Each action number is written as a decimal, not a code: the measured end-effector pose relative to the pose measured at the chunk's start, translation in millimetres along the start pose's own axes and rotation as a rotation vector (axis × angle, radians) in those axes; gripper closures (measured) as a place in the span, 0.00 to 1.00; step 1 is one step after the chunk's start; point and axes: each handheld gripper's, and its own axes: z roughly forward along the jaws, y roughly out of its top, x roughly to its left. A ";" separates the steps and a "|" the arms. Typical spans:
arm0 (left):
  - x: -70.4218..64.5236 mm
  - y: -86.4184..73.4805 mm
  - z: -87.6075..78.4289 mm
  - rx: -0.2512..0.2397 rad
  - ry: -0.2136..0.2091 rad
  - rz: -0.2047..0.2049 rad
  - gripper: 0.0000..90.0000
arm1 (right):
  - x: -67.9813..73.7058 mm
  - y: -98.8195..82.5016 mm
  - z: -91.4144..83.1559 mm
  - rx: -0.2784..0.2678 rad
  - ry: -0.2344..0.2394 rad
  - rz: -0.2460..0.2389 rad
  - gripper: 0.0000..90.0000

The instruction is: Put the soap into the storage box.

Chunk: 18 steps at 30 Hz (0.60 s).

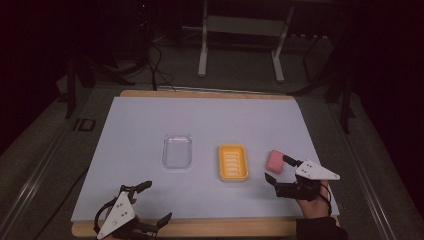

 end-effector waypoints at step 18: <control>-0.8 -1.7 -1.0 0.027 0.000 0.003 0.00 | -0.5 -1.5 5.5 0.069 -0.098 0.000 0.14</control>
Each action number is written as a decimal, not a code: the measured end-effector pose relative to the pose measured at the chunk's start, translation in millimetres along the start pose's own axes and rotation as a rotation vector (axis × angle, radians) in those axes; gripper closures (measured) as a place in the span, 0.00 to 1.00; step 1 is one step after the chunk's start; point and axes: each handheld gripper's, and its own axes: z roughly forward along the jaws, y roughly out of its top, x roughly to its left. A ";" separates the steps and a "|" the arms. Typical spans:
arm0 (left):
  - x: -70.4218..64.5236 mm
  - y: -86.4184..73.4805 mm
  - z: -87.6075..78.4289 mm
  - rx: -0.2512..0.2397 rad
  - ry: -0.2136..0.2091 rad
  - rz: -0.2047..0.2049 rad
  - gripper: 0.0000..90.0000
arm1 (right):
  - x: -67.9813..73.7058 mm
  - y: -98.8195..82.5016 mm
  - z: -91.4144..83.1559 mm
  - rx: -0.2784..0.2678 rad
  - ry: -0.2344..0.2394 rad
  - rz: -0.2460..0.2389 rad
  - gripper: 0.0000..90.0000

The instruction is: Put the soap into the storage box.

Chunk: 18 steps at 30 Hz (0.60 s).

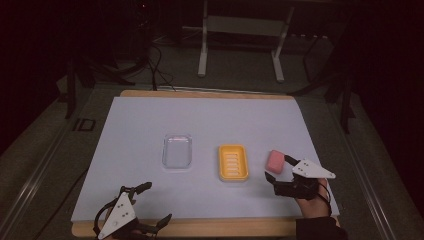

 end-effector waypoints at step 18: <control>-0.9 -0.8 -1.4 0.009 0.000 -0.003 0.00 | -13.2 2.1 11.0 0.313 -0.087 0.175 0.14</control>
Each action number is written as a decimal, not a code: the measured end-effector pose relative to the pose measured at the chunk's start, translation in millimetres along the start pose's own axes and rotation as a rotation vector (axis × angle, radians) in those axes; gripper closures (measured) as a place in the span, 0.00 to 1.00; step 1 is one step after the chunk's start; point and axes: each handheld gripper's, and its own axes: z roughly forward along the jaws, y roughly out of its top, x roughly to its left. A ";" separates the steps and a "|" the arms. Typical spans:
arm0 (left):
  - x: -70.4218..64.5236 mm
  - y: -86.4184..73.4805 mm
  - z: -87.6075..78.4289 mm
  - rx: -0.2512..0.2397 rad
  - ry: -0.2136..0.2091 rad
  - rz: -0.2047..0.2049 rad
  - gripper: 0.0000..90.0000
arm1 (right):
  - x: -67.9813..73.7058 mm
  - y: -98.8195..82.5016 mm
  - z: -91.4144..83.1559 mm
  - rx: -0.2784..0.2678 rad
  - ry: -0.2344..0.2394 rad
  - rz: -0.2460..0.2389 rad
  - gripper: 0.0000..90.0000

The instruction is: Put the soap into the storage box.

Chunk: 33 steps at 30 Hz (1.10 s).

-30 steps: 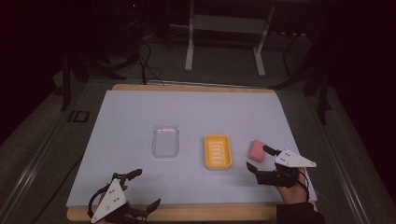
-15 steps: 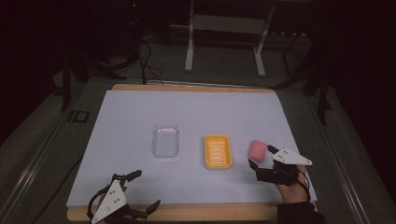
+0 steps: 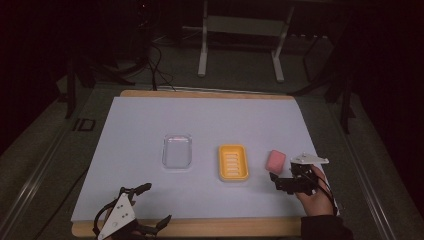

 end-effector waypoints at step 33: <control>-2.9 -0.9 2.7 0.032 -0.003 0.023 0.00 | -18.1 -5.4 5.5 0.539 0.045 0.154 0.17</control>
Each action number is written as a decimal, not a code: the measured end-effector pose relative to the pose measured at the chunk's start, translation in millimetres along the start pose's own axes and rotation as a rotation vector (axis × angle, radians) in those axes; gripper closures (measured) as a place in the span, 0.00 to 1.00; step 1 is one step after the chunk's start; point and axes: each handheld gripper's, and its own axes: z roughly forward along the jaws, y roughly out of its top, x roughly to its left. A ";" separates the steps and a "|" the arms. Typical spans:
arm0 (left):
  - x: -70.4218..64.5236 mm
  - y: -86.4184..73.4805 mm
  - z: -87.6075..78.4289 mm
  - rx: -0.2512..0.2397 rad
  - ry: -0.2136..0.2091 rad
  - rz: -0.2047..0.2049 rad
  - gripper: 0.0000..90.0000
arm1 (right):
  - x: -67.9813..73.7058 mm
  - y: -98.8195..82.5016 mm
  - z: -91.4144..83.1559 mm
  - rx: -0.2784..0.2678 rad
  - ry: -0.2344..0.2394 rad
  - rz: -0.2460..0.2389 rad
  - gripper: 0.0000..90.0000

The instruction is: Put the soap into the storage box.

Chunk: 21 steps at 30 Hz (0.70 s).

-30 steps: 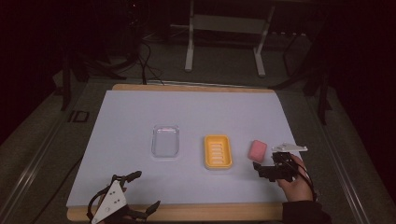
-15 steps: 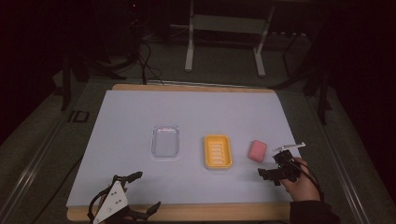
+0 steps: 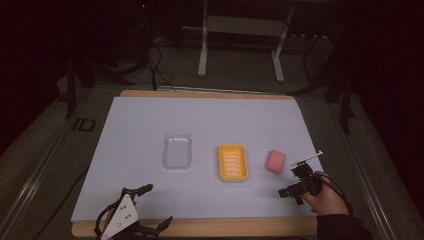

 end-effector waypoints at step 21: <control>-1.0 -0.2 -0.6 0.001 0.014 0.002 0.00 | 17.5 7.7 -1.7 0.308 0.032 0.057 0.18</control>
